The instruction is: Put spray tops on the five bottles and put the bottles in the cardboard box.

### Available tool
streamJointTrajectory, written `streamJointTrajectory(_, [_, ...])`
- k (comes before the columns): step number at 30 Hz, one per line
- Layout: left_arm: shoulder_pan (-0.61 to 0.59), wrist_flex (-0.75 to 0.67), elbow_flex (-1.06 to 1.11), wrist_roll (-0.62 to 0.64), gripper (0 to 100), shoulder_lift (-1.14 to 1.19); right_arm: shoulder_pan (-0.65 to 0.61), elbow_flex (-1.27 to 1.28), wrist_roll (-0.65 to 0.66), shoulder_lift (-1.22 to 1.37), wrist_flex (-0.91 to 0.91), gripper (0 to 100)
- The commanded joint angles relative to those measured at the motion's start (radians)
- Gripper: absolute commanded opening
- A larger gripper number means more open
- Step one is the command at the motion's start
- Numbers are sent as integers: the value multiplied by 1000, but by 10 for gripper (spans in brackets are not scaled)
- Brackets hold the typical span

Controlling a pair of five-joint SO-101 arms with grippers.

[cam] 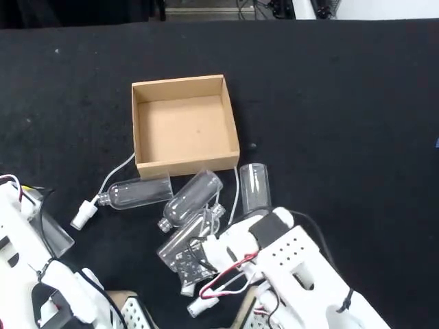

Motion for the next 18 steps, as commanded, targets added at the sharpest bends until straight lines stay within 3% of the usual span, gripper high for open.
streamJointTrajectory(1, [-4,-17,-5,2,33,-34,46,13,11,15,0,126])
streamJointTrajectory(18, [-5,-17,-5,2,33,-34,107,133,12,13,-69,126])
